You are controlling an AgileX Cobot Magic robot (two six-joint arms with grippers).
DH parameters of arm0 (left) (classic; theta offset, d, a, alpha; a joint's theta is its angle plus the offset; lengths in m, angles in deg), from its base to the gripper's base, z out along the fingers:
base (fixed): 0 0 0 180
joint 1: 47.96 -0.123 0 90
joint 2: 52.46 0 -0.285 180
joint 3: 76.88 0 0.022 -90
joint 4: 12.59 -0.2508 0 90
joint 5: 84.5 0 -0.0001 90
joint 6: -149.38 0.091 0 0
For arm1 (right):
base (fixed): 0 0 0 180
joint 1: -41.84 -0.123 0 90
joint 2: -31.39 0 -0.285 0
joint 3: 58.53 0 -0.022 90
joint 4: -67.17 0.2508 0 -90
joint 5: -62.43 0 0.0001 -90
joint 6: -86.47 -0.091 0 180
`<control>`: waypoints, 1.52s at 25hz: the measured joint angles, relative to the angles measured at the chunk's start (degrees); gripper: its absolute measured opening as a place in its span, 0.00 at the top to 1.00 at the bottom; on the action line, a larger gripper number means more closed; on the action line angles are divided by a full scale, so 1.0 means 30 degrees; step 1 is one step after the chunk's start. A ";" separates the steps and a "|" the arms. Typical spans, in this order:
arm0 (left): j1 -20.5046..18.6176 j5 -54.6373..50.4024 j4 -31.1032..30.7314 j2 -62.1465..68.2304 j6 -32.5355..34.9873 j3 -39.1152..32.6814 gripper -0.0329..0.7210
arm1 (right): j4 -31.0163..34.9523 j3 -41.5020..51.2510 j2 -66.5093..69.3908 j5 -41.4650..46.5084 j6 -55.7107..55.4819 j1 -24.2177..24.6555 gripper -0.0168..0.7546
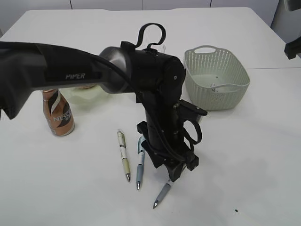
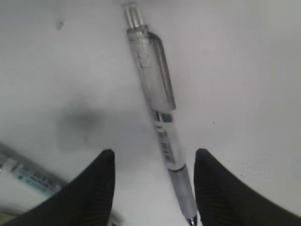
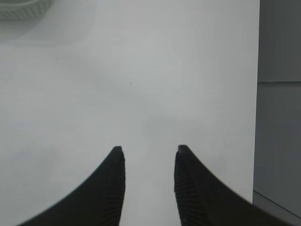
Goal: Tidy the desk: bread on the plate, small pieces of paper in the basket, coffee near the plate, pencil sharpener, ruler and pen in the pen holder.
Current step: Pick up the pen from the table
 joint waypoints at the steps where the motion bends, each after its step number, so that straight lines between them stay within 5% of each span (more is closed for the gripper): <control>1: 0.0000 0.0112 -0.0039 0.0159 0.0000 0.0000 0.44 | 0.0000 0.0000 0.0000 0.0000 0.0000 0.0000 0.60; 38: 0.0738 0.1203 -0.1094 0.0526 0.0030 0.0040 0.50 | 0.0000 0.0000 0.0000 0.0000 0.0000 0.0000 0.60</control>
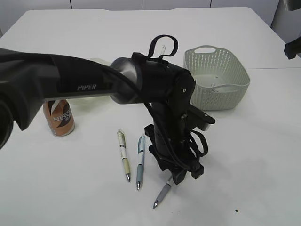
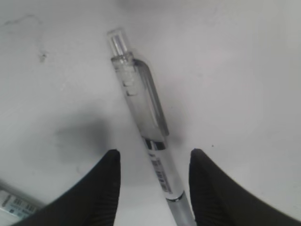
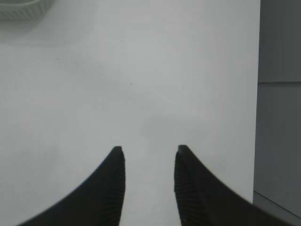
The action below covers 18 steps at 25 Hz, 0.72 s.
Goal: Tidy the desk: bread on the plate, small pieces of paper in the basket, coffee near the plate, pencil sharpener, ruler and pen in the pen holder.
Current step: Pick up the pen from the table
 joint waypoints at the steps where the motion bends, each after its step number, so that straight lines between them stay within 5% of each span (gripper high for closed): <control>1: 0.0000 -0.0018 0.0000 0.0081 0.0000 0.0000 0.51 | 0.0000 0.0000 0.0000 0.0000 0.0000 0.0000 0.60; 13: 0.0000 -0.0132 0.0000 0.0553 0.0000 0.0222 0.52 | 0.0000 0.0000 0.0000 0.0000 0.0000 0.0000 0.60; 18: 0.0000 -0.0171 -0.0296 0.0716 0.0000 0.0383 0.68 | 0.0000 0.0000 0.0000 0.0000 0.0000 0.0000 0.60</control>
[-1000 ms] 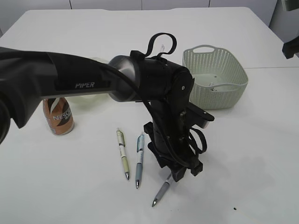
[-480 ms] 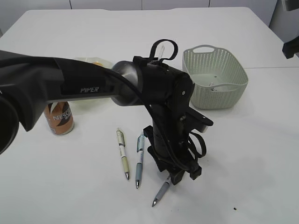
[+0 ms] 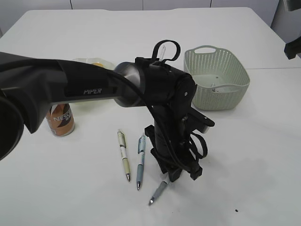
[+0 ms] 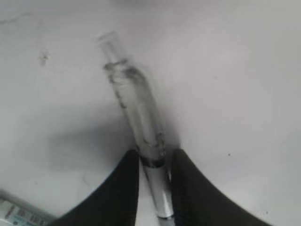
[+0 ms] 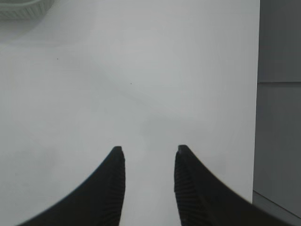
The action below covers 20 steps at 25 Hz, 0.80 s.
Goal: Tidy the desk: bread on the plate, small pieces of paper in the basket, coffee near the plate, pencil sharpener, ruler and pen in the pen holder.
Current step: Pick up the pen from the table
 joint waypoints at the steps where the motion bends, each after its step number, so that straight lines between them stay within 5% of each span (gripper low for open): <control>1: 0.0000 0.0000 -0.0010 0.0030 0.0042 0.0032 0.73 | -0.0039 0.0000 0.0000 0.0000 0.0000 0.0000 0.60; 5: 0.0000 0.0040 0.0123 0.0041 0.0071 0.0032 0.87 | -0.0062 0.0000 0.0000 0.0000 0.0000 0.0000 0.60; 20: -0.0110 -0.2110 0.0600 -0.0657 -0.1432 0.0371 0.87 | -0.0062 0.0000 0.0000 0.0000 0.0000 0.0000 0.60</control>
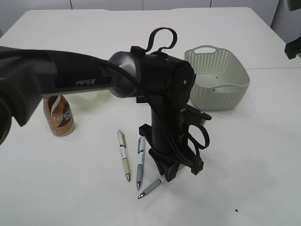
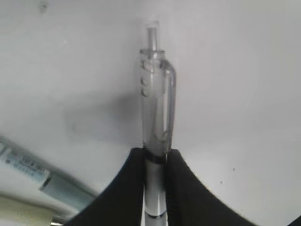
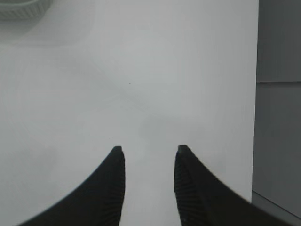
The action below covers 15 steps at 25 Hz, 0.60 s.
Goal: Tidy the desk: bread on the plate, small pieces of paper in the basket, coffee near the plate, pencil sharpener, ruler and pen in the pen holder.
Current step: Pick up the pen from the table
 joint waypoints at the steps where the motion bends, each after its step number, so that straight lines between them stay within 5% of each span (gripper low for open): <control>1: -0.0081 -0.0241 0.0100 -0.0134 -0.0041 0.0036 0.87 | 0.0000 0.0000 0.0000 0.0000 0.0000 0.0000 0.60; 15: -0.0278 0.1202 -0.0065 -0.2950 -0.1542 0.0131 0.87 | 0.0000 0.0000 0.0000 0.0000 0.0000 0.0000 0.60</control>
